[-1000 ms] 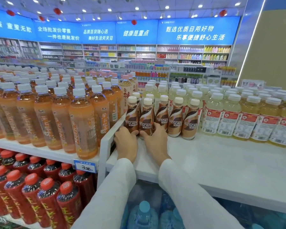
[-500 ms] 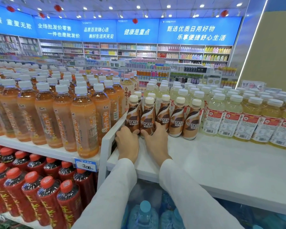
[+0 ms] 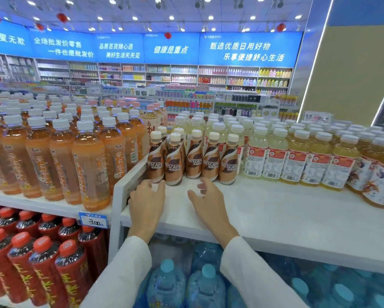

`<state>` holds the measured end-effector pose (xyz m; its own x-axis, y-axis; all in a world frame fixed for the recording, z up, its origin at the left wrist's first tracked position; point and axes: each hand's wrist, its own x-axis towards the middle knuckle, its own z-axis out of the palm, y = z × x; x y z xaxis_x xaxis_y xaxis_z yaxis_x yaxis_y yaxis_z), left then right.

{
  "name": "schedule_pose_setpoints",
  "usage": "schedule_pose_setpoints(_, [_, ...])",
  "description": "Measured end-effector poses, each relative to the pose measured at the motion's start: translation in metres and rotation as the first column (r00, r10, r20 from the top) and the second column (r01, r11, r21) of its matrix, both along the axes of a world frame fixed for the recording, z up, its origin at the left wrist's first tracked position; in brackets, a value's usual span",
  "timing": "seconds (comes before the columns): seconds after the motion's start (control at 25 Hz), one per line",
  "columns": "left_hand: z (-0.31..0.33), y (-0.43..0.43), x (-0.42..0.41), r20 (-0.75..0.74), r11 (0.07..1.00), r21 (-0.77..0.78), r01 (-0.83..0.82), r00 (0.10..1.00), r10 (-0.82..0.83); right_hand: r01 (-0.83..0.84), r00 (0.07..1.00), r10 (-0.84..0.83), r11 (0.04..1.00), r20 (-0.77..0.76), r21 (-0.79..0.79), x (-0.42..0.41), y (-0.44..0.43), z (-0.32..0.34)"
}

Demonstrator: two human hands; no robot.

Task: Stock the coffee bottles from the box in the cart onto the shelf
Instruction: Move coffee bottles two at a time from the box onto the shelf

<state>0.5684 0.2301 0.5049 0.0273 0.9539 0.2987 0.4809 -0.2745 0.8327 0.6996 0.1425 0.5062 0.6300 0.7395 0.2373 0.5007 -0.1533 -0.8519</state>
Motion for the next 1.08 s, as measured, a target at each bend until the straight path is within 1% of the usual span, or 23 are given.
schedule_pose_setpoints(0.12, [-0.004, -0.048, -0.008, 0.023, 0.998, 0.043, 0.039, 0.999, -0.040, 0.039, 0.997, -0.041, 0.999, 0.058, 0.037, 0.012, -0.066, -0.003])
schedule_pose_setpoints(0.2, [-0.008, -0.077, -0.013, 0.121, 0.994, 0.054, 0.099, 0.987, -0.105, 0.067, 0.996, -0.071, 0.994, 0.050, 0.087, 0.017, -0.109, -0.007])
schedule_pose_setpoints(0.32, [-0.016, -0.117, -0.017, 0.233, 0.986, 0.067, 0.155, 0.958, -0.166, 0.079, 0.997, -0.076, 0.986, -0.023, 0.150, 0.016, -0.171, -0.011])
schedule_pose_setpoints(0.48, [-0.023, -0.169, -0.033, 0.346, 0.988, 0.051, 0.144, 0.926, -0.153, 0.046, 0.991, -0.016, 0.973, -0.135, 0.225, 0.000, -0.226, -0.024])
schedule_pose_setpoints(0.64, [-0.053, -0.219, -0.064, 0.416, 0.998, 0.017, 0.054, 0.908, -0.056, 0.034, 0.981, 0.031, 0.944, -0.191, 0.327, -0.022, -0.255, -0.062])
schedule_pose_setpoints(0.72, [-0.079, -0.243, -0.086, 0.438, 0.999, -0.041, -0.022, 0.898, 0.038, 0.022, 0.973, 0.054, 0.946, -0.223, 0.323, -0.033, -0.261, -0.089])
schedule_pose_setpoints(0.76, [-0.092, -0.252, -0.095, 0.433, 0.996, -0.078, -0.040, 0.899, 0.070, 0.024, 0.968, 0.053, 0.953, -0.244, 0.303, -0.037, -0.264, -0.104])
schedule_pose_setpoints(0.8, [-0.108, -0.266, -0.110, 0.416, 0.988, -0.134, -0.078, 0.901, 0.127, -0.008, 0.959, 0.081, 0.965, -0.271, 0.262, -0.045, -0.266, -0.119])
schedule_pose_setpoints(0.92, [-0.154, -0.307, -0.156, 0.321, 0.947, -0.246, -0.205, 0.905, 0.279, -0.152, 0.920, 0.197, 0.976, -0.339, 0.156, -0.071, -0.268, -0.160])
schedule_pose_setpoints(1.08, [-0.190, -0.355, -0.209, 0.294, 0.847, -0.392, -0.360, 0.823, 0.486, -0.297, 0.859, 0.261, 0.955, -0.440, -0.013, -0.111, -0.264, -0.214])
